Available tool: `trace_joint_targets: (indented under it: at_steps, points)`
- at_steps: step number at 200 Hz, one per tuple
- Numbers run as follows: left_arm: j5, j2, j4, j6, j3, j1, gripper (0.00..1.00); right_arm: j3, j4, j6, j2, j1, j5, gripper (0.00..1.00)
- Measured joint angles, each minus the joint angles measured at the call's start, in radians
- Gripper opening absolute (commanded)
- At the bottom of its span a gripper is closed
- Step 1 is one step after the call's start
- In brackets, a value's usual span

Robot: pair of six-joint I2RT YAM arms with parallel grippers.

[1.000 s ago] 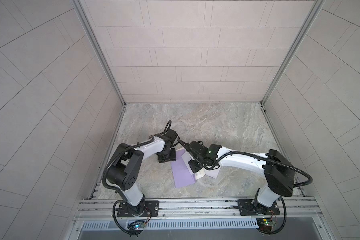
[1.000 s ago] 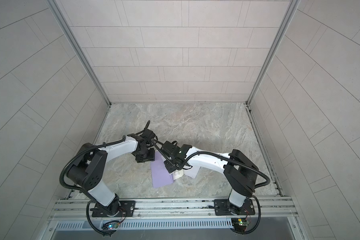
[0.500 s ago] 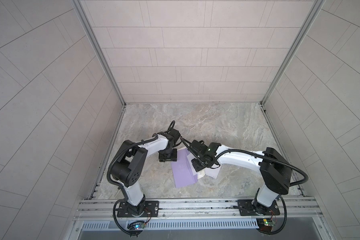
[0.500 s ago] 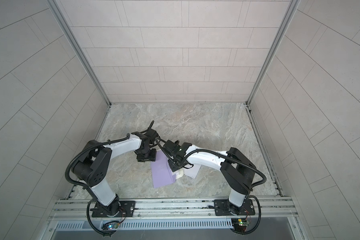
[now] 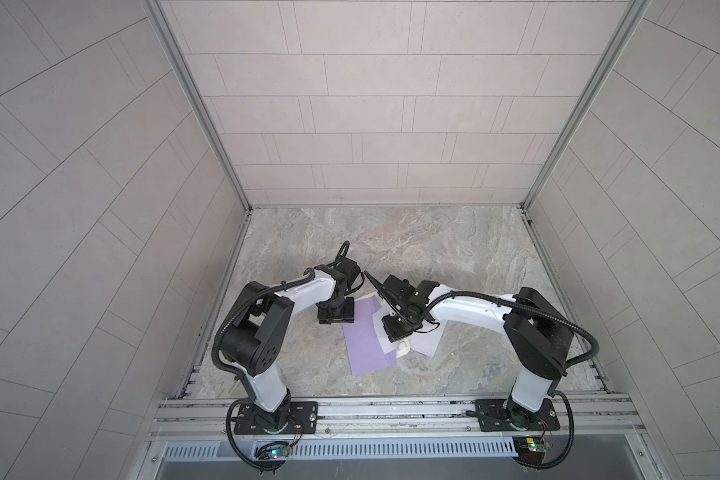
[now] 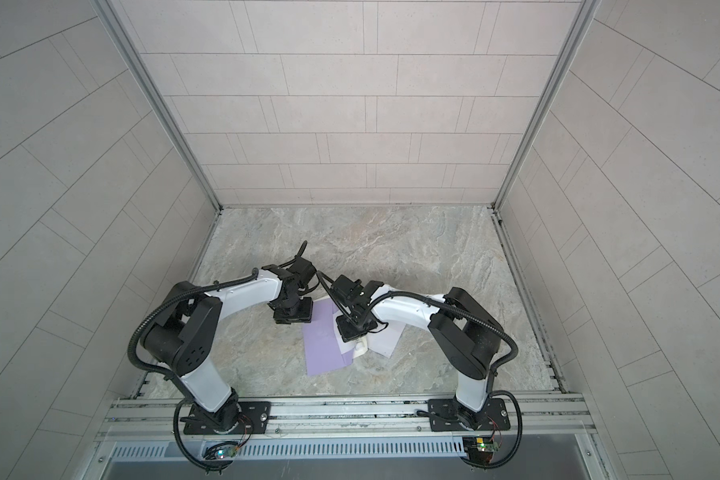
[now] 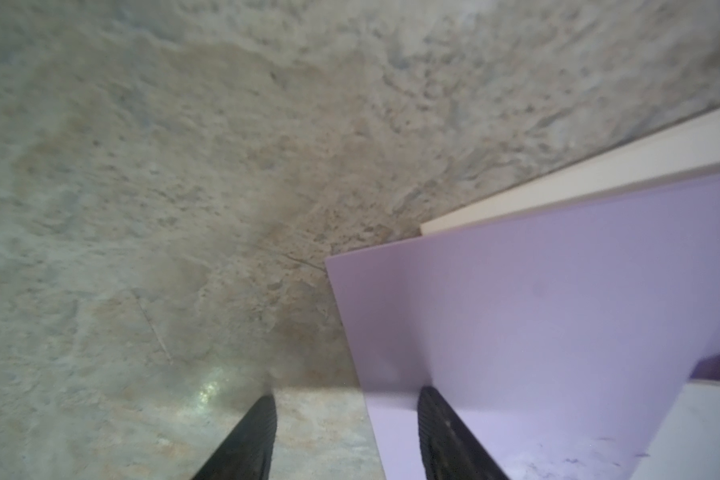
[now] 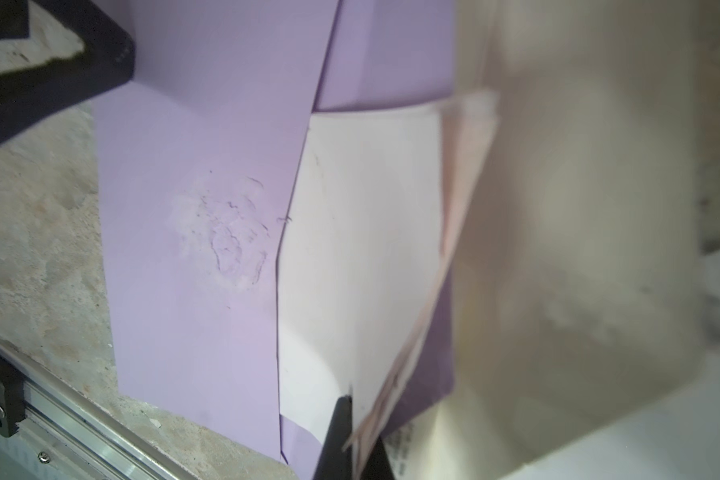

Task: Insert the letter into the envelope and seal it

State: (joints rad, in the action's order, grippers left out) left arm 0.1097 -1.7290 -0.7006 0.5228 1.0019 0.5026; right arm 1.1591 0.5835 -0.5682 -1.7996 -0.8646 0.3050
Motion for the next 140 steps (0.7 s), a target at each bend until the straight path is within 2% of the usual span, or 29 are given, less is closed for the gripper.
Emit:
trace_joint_targets:
  at_steps: [61,82,109,133,140]
  points:
    - [0.127,0.010,0.082,0.000,-0.002,0.000,0.62,0.037,-0.047,0.010,-0.070,0.000,0.072,0.00]
    - [0.180,0.022,0.111,0.002,-0.015,-0.001,0.67,0.040,-0.060,0.011,-0.074,0.002,0.093,0.00]
    - [0.246,0.049,0.144,0.013,-0.044,-0.013,0.80,0.050,-0.070,0.010,-0.092,0.009,0.114,0.00]
    - [0.293,0.085,0.157,0.035,-0.085,-0.052,0.83,0.062,-0.087,0.010,-0.108,0.019,0.126,0.00]
    - [0.299,0.095,0.154,0.038,-0.097,-0.062,0.83,0.068,-0.089,0.010,-0.114,0.021,0.126,0.08]
